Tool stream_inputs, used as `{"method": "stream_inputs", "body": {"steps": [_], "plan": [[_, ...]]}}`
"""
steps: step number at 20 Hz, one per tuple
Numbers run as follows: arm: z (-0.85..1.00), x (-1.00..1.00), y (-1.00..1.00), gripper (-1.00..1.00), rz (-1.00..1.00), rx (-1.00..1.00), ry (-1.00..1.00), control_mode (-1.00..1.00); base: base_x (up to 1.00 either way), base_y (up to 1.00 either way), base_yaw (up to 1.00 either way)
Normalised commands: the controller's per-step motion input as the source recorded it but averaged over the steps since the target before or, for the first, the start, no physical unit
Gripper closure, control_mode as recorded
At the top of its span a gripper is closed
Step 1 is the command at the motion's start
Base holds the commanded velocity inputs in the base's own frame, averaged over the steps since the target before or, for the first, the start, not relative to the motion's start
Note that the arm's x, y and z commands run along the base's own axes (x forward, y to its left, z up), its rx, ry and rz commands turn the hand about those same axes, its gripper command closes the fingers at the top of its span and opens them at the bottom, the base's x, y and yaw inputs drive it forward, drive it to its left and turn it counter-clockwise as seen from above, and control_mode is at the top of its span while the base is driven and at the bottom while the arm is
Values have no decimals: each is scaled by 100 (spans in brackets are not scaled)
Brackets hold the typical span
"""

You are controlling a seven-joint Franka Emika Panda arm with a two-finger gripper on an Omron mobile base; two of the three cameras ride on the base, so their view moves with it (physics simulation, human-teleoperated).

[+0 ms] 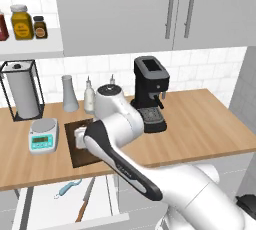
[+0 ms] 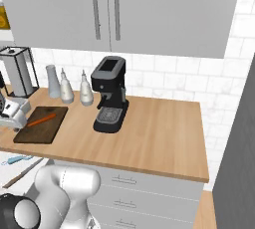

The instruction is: Place the appropriate cutting tool for cutting the carrot skin on the cutting board.

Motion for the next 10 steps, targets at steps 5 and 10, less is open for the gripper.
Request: {"method": "stream_inputs", "body": {"steps": [5,10], "plan": [[-39,-43,29,-100,-1,-1,1,-100,0,0,0],[-63,-25,28,-100,-2,0,4,-100,0,0,0]]}}
